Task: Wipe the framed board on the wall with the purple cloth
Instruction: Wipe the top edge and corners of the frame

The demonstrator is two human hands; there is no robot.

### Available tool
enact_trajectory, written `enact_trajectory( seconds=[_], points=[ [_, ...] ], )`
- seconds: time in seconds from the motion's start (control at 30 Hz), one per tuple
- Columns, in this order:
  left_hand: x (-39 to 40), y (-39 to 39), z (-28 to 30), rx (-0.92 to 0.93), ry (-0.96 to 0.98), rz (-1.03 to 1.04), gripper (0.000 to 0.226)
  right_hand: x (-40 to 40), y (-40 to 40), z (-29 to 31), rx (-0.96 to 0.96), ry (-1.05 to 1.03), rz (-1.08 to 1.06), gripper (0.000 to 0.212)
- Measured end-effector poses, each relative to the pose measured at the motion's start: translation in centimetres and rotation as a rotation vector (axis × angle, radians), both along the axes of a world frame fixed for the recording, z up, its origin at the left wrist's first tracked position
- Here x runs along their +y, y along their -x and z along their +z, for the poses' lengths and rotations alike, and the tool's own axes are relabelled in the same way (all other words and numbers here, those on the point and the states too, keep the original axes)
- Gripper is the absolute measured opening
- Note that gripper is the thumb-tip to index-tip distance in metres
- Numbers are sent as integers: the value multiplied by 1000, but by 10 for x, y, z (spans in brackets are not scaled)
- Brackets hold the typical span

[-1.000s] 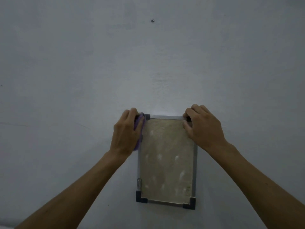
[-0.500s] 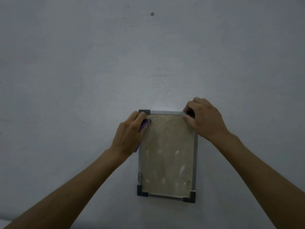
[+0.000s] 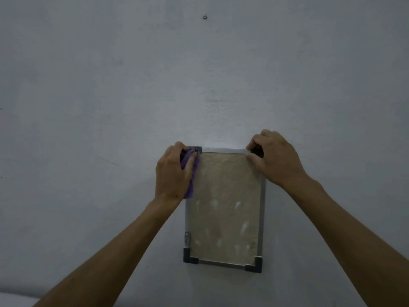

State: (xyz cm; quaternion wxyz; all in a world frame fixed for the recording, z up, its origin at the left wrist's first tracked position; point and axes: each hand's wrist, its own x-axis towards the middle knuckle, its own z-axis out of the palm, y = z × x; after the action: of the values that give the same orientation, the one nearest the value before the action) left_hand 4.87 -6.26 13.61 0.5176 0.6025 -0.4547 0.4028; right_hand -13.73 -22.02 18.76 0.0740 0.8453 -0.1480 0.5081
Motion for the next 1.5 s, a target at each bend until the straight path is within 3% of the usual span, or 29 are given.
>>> enact_trajectory(
  seconds=[0.17, 0.3, 0.43, 0.57, 0.7, 0.87, 1.03, 1.17, 1.33, 1.43, 1.5],
  points=[
    [-7, 8, -6, -85, -139, 15, 15, -1, -1, 0, -5, 1, 3, 13],
    [-1, 6, 3, -28, -47, 42, 17, -1, -1, -2, -24, -3, 16, 13],
    [-4, 12, 4, -151, -215, 62, 16, 0, -1, -2, -18, -13, 4, 13],
    [3, 8, 14, -88, -132, 67, 17, 2, -1, -2, -28, -2, 6, 13],
    [0, 16, 8, -217, -309, 58, 17, 2, -2, -2, -15, -3, -9, 12],
    [5, 7, 23, -128, -210, 59, 18, 1, -3, -3, -31, 7, -12, 11],
    [9, 8, 20, -324, -496, 64, 16, 1, -2, -3, -21, 3, -18, 11],
    [21, -3, 24, -259, -320, 80, 17, 2, -2, -4, -32, 5, -13, 12],
    [23, -6, 17, -392, -555, 89, 18, 3, -2, -4, -24, -1, -24, 12],
    [23, -8, 16, -308, -372, 84, 18, 3, -2, -5, -36, 2, -17, 12],
    [20, -6, 9, -285, -372, 64, 16, 4, -2, -5, -32, 1, -20, 12]
  ],
)
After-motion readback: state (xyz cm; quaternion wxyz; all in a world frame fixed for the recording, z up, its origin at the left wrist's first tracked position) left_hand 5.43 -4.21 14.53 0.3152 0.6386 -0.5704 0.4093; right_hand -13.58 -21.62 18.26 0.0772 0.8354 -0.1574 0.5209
